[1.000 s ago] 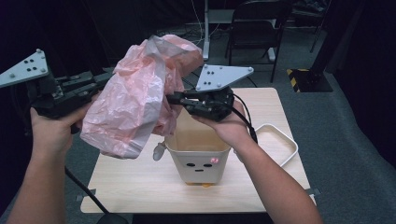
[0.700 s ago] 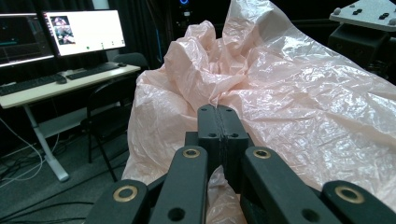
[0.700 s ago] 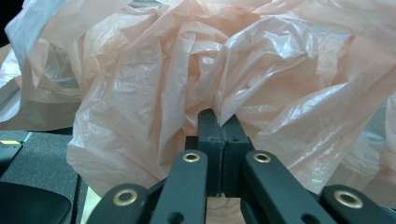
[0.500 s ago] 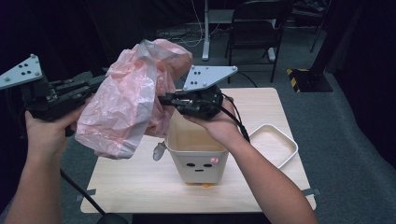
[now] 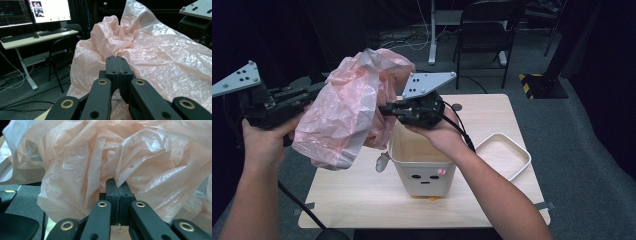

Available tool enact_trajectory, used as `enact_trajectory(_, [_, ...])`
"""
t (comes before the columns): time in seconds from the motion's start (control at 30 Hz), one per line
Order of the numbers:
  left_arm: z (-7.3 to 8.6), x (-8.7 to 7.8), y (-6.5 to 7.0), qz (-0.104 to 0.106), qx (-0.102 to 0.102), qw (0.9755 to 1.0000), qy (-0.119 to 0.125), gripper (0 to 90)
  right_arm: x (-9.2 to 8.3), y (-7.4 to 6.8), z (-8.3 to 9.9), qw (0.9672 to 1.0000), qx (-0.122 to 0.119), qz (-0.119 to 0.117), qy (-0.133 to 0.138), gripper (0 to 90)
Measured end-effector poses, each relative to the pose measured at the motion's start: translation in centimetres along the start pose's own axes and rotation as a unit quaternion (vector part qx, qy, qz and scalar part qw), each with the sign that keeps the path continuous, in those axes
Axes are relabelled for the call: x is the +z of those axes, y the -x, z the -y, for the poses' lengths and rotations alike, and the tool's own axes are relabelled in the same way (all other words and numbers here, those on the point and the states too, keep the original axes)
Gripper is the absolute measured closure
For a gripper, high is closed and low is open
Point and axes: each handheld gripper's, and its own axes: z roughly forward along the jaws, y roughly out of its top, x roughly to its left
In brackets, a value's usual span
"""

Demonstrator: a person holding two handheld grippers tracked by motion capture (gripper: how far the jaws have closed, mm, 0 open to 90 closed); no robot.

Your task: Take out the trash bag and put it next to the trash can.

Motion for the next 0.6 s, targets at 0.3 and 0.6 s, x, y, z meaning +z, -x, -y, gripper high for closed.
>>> enact_trajectory(0.3, [0.7, -0.2, -0.9, -0.007, -0.011, 0.9999, -0.005, 89.9, 1.3, 0.3, 0.2, 0.9999, 0.007, -0.006, -0.013, 89.3])
enact_trajectory(0.6, [1.5, -0.2, -1.6, -0.010, -0.021, 0.9997, -0.008, 89.8, 2.3, 0.3, 0.5, 0.9988, 0.004, -0.019, -0.046, 88.7])
